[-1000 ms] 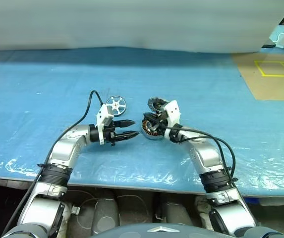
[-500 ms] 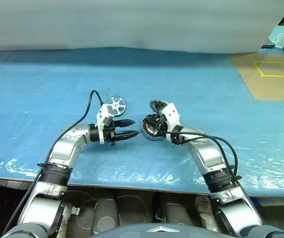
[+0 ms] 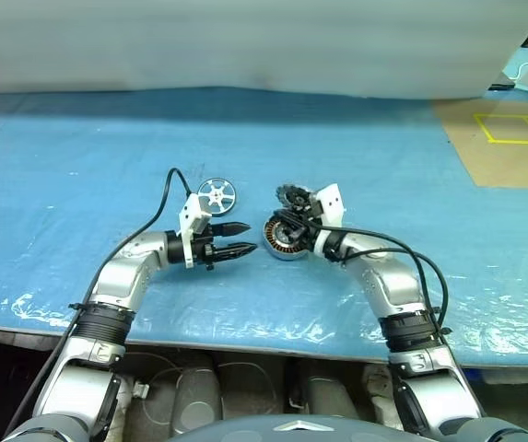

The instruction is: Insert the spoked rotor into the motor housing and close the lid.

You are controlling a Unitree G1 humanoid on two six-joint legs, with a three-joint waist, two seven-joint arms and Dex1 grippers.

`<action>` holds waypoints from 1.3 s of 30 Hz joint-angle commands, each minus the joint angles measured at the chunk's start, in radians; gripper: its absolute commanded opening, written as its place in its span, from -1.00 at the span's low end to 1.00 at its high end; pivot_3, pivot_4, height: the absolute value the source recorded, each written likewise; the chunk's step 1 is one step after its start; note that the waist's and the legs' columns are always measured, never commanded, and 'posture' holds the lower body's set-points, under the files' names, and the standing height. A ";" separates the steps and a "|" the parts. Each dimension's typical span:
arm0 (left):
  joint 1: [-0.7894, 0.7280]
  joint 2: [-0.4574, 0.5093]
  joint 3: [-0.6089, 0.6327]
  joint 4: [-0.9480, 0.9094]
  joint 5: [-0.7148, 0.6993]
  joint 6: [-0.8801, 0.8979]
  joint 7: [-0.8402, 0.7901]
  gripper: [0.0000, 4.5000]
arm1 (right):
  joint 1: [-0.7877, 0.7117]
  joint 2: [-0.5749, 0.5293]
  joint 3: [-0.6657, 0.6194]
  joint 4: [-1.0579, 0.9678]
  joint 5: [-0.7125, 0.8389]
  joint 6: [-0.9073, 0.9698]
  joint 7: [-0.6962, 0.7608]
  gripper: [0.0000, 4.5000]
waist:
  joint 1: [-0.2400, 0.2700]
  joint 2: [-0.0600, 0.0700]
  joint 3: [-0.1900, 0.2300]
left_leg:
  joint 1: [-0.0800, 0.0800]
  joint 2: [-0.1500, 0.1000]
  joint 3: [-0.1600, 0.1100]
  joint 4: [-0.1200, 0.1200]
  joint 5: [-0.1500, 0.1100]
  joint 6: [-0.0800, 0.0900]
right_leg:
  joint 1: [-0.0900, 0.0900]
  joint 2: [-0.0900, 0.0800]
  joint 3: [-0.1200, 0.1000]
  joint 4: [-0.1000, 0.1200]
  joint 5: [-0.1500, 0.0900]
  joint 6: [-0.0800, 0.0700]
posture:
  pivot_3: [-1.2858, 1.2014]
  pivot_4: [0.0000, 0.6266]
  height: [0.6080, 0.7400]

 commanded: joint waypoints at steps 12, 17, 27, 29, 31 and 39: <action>-0.022 0.006 0.009 -0.016 -0.011 -0.005 -0.010 0.17 | 0.012 0.006 -0.087 -0.078 0.143 0.074 0.006 -0.99 | 0.000 0.000 0.000 | 0.000 0.000 0.000 0.000 0.000 0.000 | 0.000 0.000 0.000 0.000 0.000 0.000 | 0.03 -0.52 1.00; -0.020 0.007 0.004 -0.010 -0.005 -0.008 -0.012 0.17 | 0.063 -0.109 0.199 0.026 -0.168 -0.069 0.002 -0.99 | 0.000 0.000 0.000 | 0.000 0.000 0.000 0.000 0.001 -0.001 | 0.000 0.000 0.000 0.000 0.000 0.000 | 0.03 -0.52 1.00; -0.019 0.002 -0.002 0.003 0.005 -0.021 -0.013 0.17 | 0.008 -0.023 -0.041 -0.001 0.045 0.008 -0.027 -0.99 | 0.001 0.000 -0.001 | 0.007 -0.001 0.000 0.000 0.000 0.000 | 0.006 -0.001 0.000 0.000 -0.005 0.008 | 0.03 -0.52 1.00; -0.020 0.001 -0.002 0.002 0.004 -0.020 -0.014 0.17 | 0.004 -0.014 -0.077 -0.037 0.104 0.040 -0.009 -0.99 | 0.003 0.000 -0.001 | 0.003 0.000 0.000 0.000 0.000 0.000 | 0.003 -0.001 0.000 0.000 -0.004 0.008 | 0.03 -0.52 1.00; -0.022 0.000 -0.003 0.004 0.004 -0.019 -0.015 0.17 | 0.006 -0.009 -0.101 -0.079 0.169 0.078 0.015 -0.99 | 0.002 0.000 -0.001 | -0.001 0.000 0.000 0.000 0.000 0.000 | 0.000 -0.001 0.000 0.000 0.000 0.001 | 0.03 -0.52 1.00; -0.026 -0.001 -0.003 0.009 0.008 -0.021 -0.019 0.17 | 0.000 -0.059 0.101 0.052 -0.101 0.004 -0.069 -0.99 | -0.002 0.001 -0.001 | -0.001 0.000 0.000 -0.001 0.000 -0.001 | -0.002 0.004 0.000 0.000 -0.001 -0.002 | 0.03 -0.52 1.00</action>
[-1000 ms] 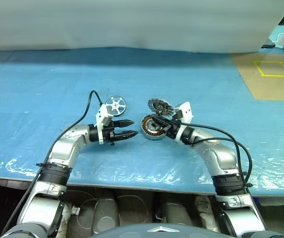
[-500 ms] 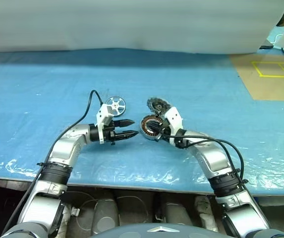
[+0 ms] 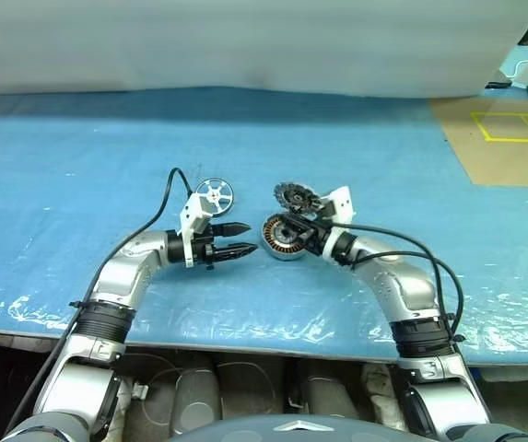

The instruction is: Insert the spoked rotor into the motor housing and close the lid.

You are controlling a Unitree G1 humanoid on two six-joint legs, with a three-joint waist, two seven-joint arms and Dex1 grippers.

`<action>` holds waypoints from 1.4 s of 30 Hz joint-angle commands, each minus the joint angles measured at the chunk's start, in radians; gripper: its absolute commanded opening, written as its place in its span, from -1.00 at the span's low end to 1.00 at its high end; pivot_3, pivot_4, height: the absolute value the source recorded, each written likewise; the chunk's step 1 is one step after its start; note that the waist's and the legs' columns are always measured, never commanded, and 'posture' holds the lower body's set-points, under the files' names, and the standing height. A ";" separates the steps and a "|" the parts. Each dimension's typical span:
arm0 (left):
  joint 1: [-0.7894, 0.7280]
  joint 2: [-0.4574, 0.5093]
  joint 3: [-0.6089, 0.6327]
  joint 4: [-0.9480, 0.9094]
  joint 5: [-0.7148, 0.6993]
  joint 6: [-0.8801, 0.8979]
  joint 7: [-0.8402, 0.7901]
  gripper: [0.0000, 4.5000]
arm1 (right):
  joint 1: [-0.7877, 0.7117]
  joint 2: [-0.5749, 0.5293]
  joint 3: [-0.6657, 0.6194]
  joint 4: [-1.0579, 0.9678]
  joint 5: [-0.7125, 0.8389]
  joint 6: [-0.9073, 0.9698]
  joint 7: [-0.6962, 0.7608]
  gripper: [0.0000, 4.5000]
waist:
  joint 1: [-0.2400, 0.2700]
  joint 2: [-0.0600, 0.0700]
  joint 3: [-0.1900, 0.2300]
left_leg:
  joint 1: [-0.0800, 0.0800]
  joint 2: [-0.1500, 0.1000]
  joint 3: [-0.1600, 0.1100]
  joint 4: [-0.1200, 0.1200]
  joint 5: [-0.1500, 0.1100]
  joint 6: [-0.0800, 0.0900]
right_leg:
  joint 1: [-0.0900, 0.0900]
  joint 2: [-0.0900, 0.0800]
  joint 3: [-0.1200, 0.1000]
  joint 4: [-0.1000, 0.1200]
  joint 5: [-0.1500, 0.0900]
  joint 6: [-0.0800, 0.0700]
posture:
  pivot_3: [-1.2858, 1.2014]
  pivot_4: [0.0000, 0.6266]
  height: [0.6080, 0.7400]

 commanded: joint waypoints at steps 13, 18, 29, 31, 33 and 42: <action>-0.019 0.000 0.007 -0.002 -0.003 -0.019 -0.009 0.17 | 0.025 -0.023 0.099 0.023 -0.138 -0.078 -0.006 -0.99 | 0.000 -0.001 -0.001 | 0.007 0.000 0.001 0.000 -0.001 0.001 | 0.006 0.000 0.001 -0.001 -0.001 0.002 | 0.03 -0.52 1.00; -0.022 -0.001 0.009 0.004 -0.002 -0.023 -0.007 0.17 | 0.024 -0.012 0.080 0.013 -0.112 -0.088 0.009 -0.99 | 0.000 -0.001 -0.001 | 0.006 0.000 0.001 0.000 -0.001 0.001 | 0.006 0.000 0.001 -0.001 -0.001 0.001 | 0.03 -0.52 1.00; 0.000 0.011 0.015 -0.021 -0.007 -0.017 -0.003 0.17 | 0.005 -0.155 0.058 -0.179 -0.057 -0.037 0.125 -0.99 | 0.002 0.000 0.000 | 0.000 0.000 0.000 -0.001 0.000 0.001 | 0.001 0.000 0.001 -0.001 0.000 0.001 | 0.03 -0.52 1.00; -0.001 0.010 0.015 -0.019 -0.006 -0.018 -0.001 0.17 | -0.023 -0.248 0.166 -0.159 -0.231 -0.155 0.121 -0.99 | 0.003 0.000 0.000 | 0.001 0.000 0.000 0.000 0.000 0.001 | 0.002 0.000 0.001 -0.001 0.000 0.001 | 0.03 -0.52 1.00; -0.001 0.008 0.013 -0.017 -0.004 -0.019 0.000 0.17 | -0.082 -0.344 0.252 -0.154 -0.361 -0.268 0.171 -0.99 | 0.001 0.001 0.000 | 0.001 0.000 0.001 0.000 0.000 0.000 | 0.002 0.000 0.001 -0.001 0.000 0.001 | 0.03 -0.52 1.00; 0.003 -0.015 0.005 -0.014 0.000 -0.025 0.008 0.17 | -0.293 -0.418 0.318 -0.094 -0.442 -0.460 0.364 -0.99 | 0.001 0.001 0.001 | 0.000 0.000 0.001 0.001 -0.001 0.001 | 0.001 0.001 0.001 0.000 0.000 0.000 | 0.03 -0.52 1.00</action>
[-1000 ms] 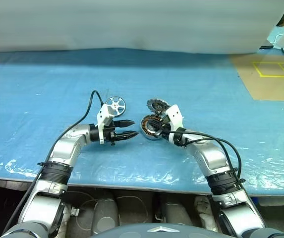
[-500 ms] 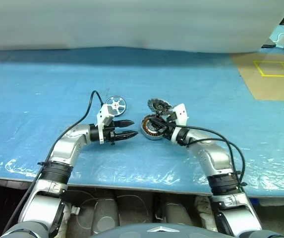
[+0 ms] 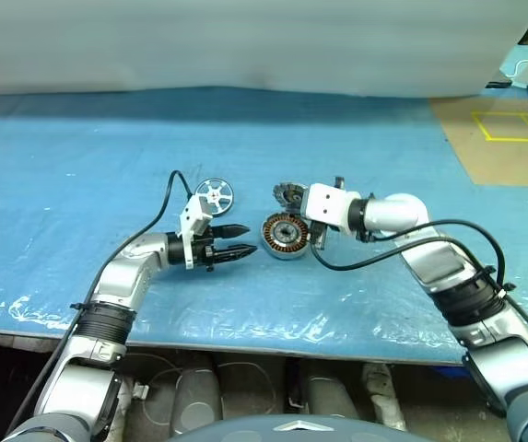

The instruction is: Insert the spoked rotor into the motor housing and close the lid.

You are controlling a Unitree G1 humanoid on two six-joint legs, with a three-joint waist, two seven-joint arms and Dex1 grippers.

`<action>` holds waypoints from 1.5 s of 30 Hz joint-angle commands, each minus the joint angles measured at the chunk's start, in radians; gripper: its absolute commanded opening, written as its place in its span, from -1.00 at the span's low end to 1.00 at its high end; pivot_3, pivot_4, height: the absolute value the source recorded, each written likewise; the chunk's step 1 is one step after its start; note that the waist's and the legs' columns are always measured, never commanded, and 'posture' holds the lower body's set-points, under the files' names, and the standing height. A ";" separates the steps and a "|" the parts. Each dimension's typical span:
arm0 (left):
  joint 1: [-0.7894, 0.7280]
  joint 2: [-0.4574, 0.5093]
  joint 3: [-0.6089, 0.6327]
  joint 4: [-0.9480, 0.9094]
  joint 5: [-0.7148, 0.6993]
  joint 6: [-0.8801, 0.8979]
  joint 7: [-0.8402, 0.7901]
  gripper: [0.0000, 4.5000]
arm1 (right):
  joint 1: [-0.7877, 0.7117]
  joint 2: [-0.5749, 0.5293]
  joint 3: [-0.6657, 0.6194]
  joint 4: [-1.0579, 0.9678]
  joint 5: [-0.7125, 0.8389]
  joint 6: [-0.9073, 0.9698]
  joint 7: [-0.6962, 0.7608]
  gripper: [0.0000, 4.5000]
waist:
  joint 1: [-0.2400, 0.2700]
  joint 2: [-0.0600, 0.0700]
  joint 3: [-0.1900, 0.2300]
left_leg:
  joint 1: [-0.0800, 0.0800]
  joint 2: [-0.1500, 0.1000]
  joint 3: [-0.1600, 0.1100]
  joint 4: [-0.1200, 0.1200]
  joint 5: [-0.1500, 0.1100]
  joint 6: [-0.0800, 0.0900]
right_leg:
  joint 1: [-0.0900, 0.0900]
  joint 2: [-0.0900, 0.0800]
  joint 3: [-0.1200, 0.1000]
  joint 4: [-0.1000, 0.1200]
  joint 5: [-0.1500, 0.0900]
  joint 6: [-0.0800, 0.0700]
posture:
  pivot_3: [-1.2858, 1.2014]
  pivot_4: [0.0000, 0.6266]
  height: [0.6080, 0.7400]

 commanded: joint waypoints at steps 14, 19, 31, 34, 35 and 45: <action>0.020 -0.008 0.012 -0.048 -0.009 -0.026 0.021 0.17 | -0.146 0.013 0.145 0.322 -0.227 -0.438 0.128 -0.99 | -0.003 0.000 0.000 | 0.000 0.001 0.000 0.006 0.000 0.000 | 0.000 0.001 0.000 0.004 0.001 -0.002 | 0.03 -0.52 1.00; 0.024 -0.007 0.014 -0.055 -0.011 -0.023 0.026 0.17 | -0.143 0.033 0.142 0.344 -0.227 -0.460 0.157 -0.99 | -0.002 0.000 0.000 | 0.000 0.001 0.000 0.006 0.000 0.000 | 0.000 0.001 0.000 0.004 0.001 -0.002 | 0.03 -0.52 1.00; 0.030 -0.009 0.005 -0.054 -0.006 -0.025 0.027 0.17 | -0.116 0.047 0.150 0.383 -0.265 -0.477 0.139 -0.99 | -0.002 0.000 0.000 | 0.000 0.002 0.000 0.008 0.000 0.000 | 0.000 0.001 0.000 0.007 0.001 -0.002 | 0.03 -0.52 1.00; 0.022 -0.010 0.005 -0.053 -0.006 -0.022 0.029 0.17 | -0.097 0.044 0.161 0.395 -0.292 -0.487 0.130 -0.99 | -0.002 0.000 0.000 | 0.002 0.002 0.000 0.009 0.000 0.000 | 0.000 0.001 0.000 0.009 0.001 -0.002 | 0.03 -0.52 1.00; 0.020 -0.009 0.006 -0.051 -0.006 -0.021 0.028 0.17 | -0.089 0.041 0.163 0.395 -0.297 -0.491 0.131 -0.99 | -0.002 0.000 0.000 | 0.002 0.002 0.000 0.009 0.000 0.000 | 0.000 0.001 0.001 0.010 0.001 -0.002 | 0.03 -0.52 1.00; 0.013 -0.006 0.007 -0.035 -0.002 -0.030 0.026 0.17 | -0.024 0.061 0.218 0.407 -0.437 -0.543 0.064 -0.99 | -0.003 -0.004 -0.002 | 0.006 0.001 0.000 0.010 0.000 0.000 | 0.003 0.001 0.002 0.012 0.001 -0.002 | 0.03 -0.52 1.00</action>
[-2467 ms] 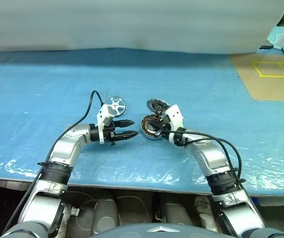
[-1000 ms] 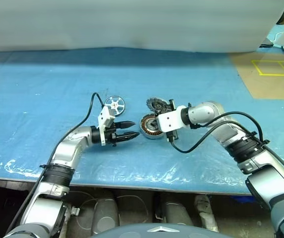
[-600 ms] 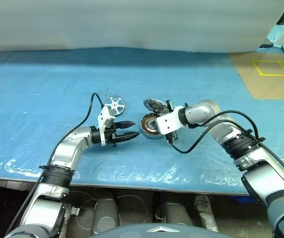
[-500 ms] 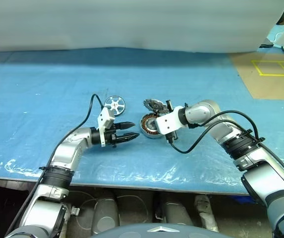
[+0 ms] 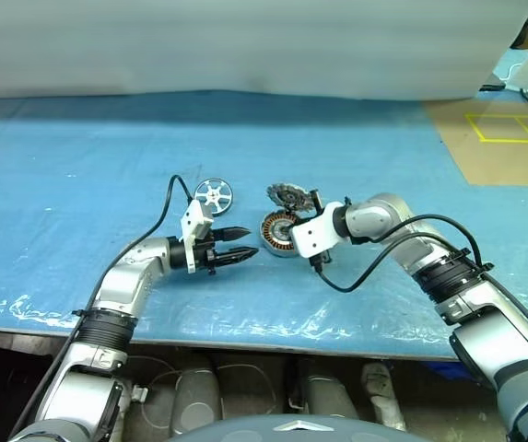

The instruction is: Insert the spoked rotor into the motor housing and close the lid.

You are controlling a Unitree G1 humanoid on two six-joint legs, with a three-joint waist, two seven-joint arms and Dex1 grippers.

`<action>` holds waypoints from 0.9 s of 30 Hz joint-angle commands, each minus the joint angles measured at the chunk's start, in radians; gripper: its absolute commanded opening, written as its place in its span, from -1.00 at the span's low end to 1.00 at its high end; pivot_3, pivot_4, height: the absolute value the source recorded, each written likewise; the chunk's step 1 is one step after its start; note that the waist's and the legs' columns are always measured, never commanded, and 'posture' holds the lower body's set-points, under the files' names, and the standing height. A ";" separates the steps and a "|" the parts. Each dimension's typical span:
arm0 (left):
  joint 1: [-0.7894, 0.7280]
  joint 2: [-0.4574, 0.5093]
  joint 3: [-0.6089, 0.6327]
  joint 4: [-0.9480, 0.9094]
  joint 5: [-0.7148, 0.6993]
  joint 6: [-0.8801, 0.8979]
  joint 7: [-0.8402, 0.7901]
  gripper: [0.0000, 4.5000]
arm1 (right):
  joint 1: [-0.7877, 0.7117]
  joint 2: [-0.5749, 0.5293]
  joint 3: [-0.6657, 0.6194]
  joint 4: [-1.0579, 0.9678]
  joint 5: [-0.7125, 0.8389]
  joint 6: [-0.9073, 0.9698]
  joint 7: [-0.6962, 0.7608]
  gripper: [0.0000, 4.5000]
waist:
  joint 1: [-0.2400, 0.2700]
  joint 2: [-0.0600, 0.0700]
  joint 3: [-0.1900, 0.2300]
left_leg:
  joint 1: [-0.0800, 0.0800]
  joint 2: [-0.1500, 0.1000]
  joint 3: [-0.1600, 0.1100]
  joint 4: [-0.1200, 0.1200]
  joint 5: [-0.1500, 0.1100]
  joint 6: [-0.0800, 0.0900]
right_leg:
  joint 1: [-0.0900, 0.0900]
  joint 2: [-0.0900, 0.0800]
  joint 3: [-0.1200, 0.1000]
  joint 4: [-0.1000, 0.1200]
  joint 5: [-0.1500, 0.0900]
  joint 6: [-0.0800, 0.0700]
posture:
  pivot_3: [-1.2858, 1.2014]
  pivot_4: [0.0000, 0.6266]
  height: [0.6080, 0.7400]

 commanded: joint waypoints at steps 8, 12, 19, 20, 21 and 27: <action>-0.012 0.008 0.010 -0.020 -0.004 -0.019 -0.001 0.17 | 0.069 0.087 -0.007 0.085 -0.021 0.096 -0.051 -0.99 | -0.012 -0.004 -0.002 | 0.012 -0.001 0.000 -0.002 0.000 0.000 | 0.008 0.000 0.002 0.001 -0.005 0.008 | 0.03 -0.52 1.00; -0.004 0.011 0.012 -0.025 -0.005 -0.017 0.001 0.17 | 0.156 0.067 -0.114 -0.094 0.160 0.272 0.064 -0.99 | -0.007 -0.004 -0.002 | 0.012 -0.001 0.000 -0.002 0.000 0.000 | 0.007 0.000 0.003 0.002 -0.005 0.008 | 0.03 -0.52 1.00; -0.009 0.016 0.007 -0.020 -0.004 -0.018 -0.007 0.17 | 0.261 0.075 -0.157 -0.250 0.210 0.410 0.032 -0.99 | 0.003 -0.004 -0.002 | -0.001 -0.001 0.000 -0.004 0.000 0.000 | -0.002 0.000 0.003 -0.001 -0.002 0.001 | 0.03 -0.52 1.00; -0.013 0.016 0.006 -0.016 -0.003 -0.017 -0.010 0.17 | 0.269 0.085 -0.163 -0.263 0.219 0.426 0.021 -0.99 | 0.003 -0.004 -0.002 | -0.002 -0.001 0.000 -0.005 0.000 0.000 | -0.003 0.000 0.003 -0.002 -0.003 0.001 | 0.03 -0.52 1.00; -0.016 0.017 0.005 -0.014 -0.002 -0.018 -0.012 0.17 | 0.275 0.095 -0.169 -0.275 0.227 0.446 0.011 -0.99 | 0.003 -0.004 -0.002 | -0.002 -0.001 0.000 -0.005 0.000 0.000 | -0.003 0.001 0.002 -0.002 -0.003 0.000 | 0.03 -0.52 1.00; -0.026 0.023 0.004 -0.007 -0.001 -0.016 -0.022 0.17 | 0.276 0.127 -0.223 -0.299 0.249 0.534 -0.073 -0.99 | 0.000 -0.003 -0.002 | -0.001 -0.001 0.000 -0.006 0.000 0.000 | -0.003 0.001 0.002 -0.002 -0.007 0.007 | 0.03 -0.52 1.00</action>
